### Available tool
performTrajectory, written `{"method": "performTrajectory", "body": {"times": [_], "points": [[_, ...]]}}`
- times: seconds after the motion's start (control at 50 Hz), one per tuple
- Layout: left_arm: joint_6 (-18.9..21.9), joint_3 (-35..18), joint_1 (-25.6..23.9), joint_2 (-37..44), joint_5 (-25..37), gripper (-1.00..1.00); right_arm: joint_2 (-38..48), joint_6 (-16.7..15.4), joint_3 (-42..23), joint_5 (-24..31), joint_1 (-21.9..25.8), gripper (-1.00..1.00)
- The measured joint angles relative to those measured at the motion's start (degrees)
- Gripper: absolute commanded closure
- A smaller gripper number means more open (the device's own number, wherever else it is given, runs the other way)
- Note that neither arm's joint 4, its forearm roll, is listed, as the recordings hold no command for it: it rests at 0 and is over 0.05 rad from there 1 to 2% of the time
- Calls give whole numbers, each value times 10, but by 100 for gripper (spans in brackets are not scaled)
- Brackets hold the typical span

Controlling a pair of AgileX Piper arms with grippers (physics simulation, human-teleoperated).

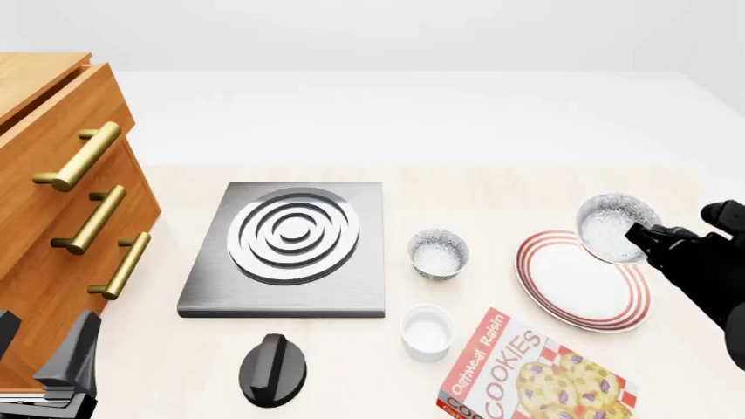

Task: Pick the akita bowl next to the plate and place it on the plate.

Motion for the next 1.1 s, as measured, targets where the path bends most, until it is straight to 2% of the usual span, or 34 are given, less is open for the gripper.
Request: {"method": "performTrajectory", "body": {"times": [1.1], "points": [[0, 0, 0, 0, 0, -100, 97, -7, 53, -96, 14, 100]]}}
